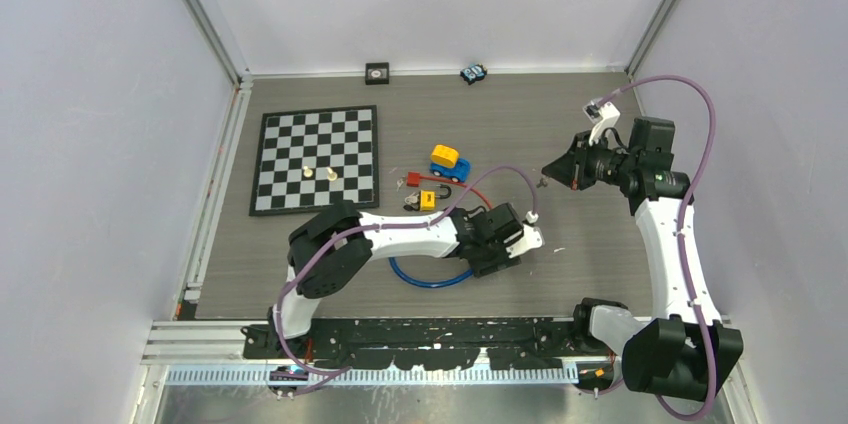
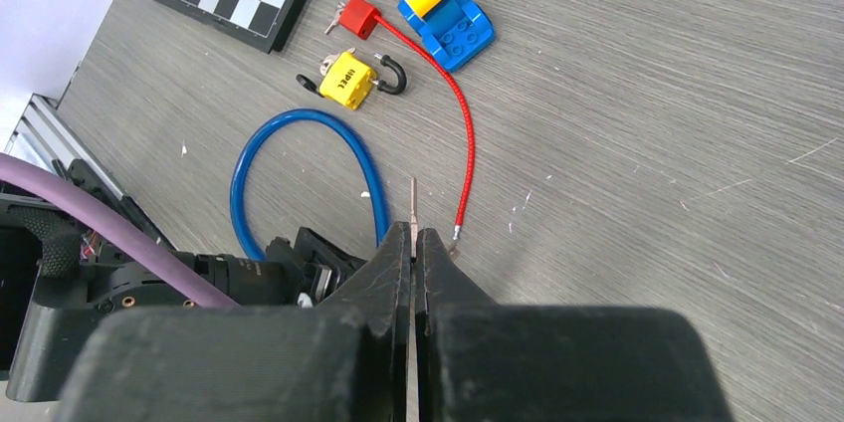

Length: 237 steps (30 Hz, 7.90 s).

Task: Unlock with the key
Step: Pick up the lock from the center of the board, then unlock the lock.

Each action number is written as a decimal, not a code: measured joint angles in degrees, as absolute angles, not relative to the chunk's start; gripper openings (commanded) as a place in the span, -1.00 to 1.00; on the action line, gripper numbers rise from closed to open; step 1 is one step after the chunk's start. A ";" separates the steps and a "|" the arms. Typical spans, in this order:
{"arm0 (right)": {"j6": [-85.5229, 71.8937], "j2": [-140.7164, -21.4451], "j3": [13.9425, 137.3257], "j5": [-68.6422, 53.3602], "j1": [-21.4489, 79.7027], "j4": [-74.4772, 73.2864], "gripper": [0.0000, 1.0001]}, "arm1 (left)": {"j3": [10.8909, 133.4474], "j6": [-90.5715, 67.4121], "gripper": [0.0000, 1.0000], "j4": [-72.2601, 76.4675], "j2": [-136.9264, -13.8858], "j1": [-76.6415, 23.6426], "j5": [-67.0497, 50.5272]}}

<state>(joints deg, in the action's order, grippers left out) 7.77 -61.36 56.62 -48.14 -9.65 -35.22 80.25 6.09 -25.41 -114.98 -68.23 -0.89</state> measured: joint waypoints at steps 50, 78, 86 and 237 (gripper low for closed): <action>29.10 -63.44 63.09 -45.19 36.77 -45.43 -0.99 | 56.73 55.86 -1.00 -49.65 -74.52 -33.67 -64.62; 45.47 -66.92 71.26 -18.94 59.27 -46.94 -0.99 | 69.45 75.53 -1.00 -76.38 -91.92 -30.83 -71.68; 46.19 -67.53 71.35 -16.95 61.14 -47.24 -0.99 | 69.47 75.50 -1.00 -76.97 -92.68 -30.61 -72.14; 49.36 -68.75 71.24 -13.39 66.32 -46.68 -0.99 | 71.29 82.81 -1.00 -85.78 -96.99 -30.28 -72.88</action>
<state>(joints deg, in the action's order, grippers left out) 49.36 -68.75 71.24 -13.39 66.32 -46.68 71.29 82.81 -85.78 -96.99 -30.28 -72.88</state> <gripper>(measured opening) 0.032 0.215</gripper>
